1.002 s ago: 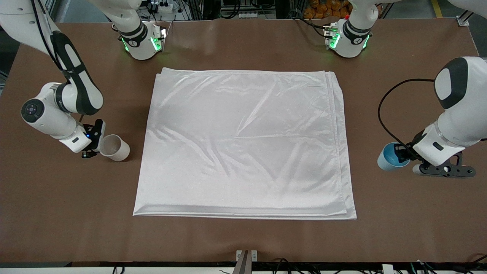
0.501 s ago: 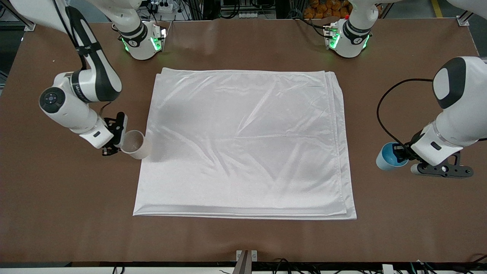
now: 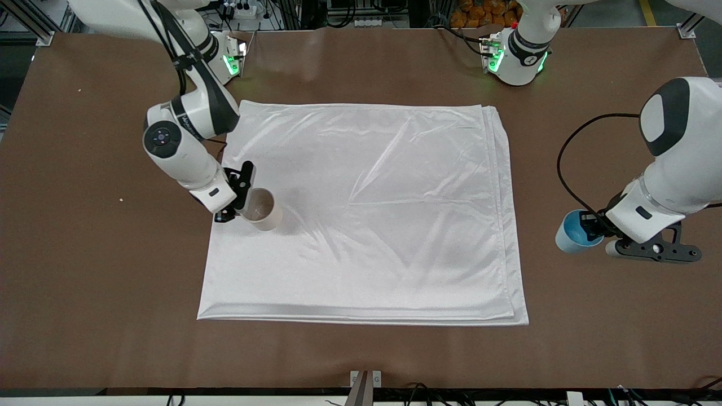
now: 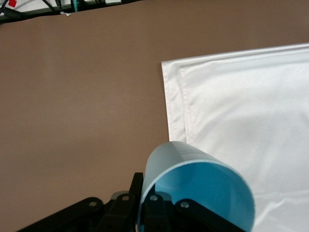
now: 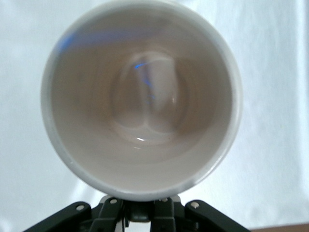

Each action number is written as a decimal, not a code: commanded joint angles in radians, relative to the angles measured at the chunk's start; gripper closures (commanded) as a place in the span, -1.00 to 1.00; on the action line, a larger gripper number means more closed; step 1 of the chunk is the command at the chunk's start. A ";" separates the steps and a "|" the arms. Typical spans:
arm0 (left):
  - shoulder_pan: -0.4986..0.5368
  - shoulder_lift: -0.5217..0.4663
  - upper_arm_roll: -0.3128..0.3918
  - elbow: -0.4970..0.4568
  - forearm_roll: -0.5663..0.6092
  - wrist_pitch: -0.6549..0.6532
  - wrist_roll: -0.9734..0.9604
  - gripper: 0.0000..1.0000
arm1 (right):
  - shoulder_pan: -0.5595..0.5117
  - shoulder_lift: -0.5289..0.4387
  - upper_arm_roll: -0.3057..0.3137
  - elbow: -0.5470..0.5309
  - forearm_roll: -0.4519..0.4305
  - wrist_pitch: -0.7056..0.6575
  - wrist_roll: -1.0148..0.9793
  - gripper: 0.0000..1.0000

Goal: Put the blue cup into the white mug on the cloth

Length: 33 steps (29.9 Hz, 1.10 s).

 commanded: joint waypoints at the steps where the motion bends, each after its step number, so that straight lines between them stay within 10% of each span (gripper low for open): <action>1: -0.031 0.001 0.000 0.059 0.033 -0.056 0.001 1.00 | 0.091 0.064 0.000 0.087 -0.004 -0.013 0.142 1.00; 33: -0.033 -0.007 -0.051 0.087 0.007 -0.133 0.018 1.00 | 0.352 0.308 -0.037 0.280 -0.188 -0.013 0.585 0.91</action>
